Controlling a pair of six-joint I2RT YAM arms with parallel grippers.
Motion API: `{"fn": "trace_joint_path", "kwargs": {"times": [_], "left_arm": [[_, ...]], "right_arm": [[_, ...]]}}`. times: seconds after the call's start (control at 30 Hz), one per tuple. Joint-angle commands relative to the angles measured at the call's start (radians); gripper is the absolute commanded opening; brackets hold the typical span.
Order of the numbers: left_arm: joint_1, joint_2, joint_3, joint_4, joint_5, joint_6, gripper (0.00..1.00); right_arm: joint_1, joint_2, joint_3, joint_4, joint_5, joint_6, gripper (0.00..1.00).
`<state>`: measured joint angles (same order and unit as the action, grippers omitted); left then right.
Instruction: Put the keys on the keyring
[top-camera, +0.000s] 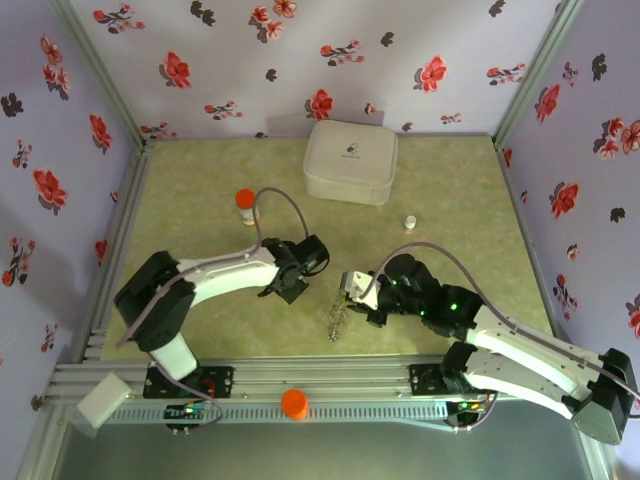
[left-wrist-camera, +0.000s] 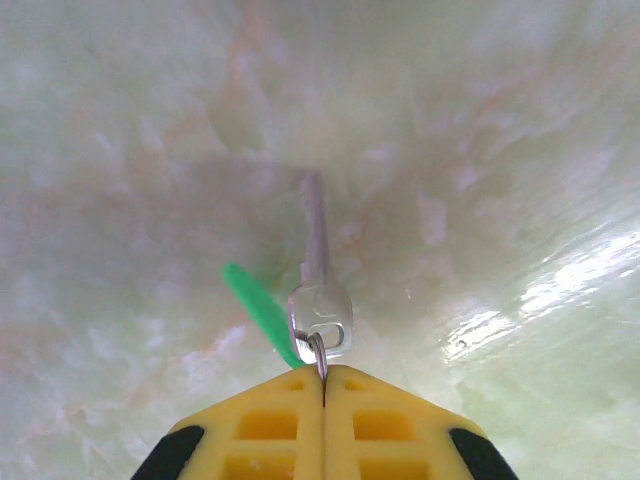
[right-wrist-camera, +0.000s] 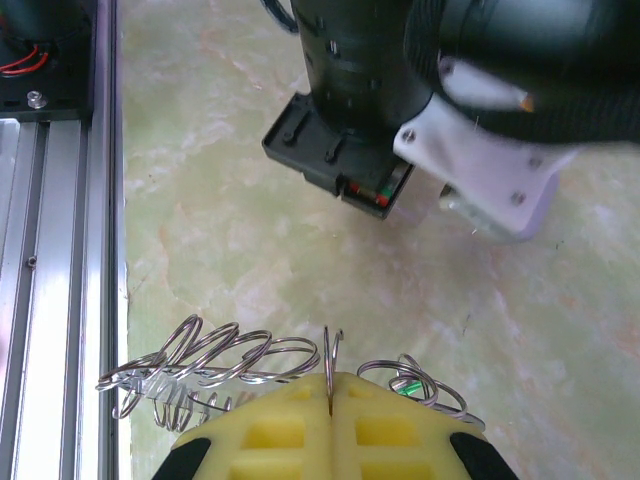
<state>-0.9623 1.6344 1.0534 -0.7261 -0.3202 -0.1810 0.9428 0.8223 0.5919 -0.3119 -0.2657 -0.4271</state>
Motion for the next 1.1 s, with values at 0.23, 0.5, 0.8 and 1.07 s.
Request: {"fn": "trace_joint_path", "kwargs": {"times": [0.23, 0.5, 0.8, 1.07], "left_arm": [[0.079, -0.346, -0.103, 0.289, 0.176, -0.164, 0.0], [0.154, -0.571, -0.252, 0.545, 0.286, -0.446, 0.0], [0.188, -0.693, -0.375, 0.894, 0.385, -0.756, 0.0], [0.189, -0.709, -0.44, 1.085, 0.47, -0.852, 0.0]], "right_arm": [[0.016, 0.052, 0.033, 0.068, -0.063, 0.024, 0.0], [0.026, 0.103, 0.04, 0.097, -0.072, 0.029, 0.0], [0.026, 0.153, 0.015, 0.235, -0.088, 0.067, 0.0], [0.018, 0.212, 0.007, 0.341, -0.083, 0.101, 0.0]]}}
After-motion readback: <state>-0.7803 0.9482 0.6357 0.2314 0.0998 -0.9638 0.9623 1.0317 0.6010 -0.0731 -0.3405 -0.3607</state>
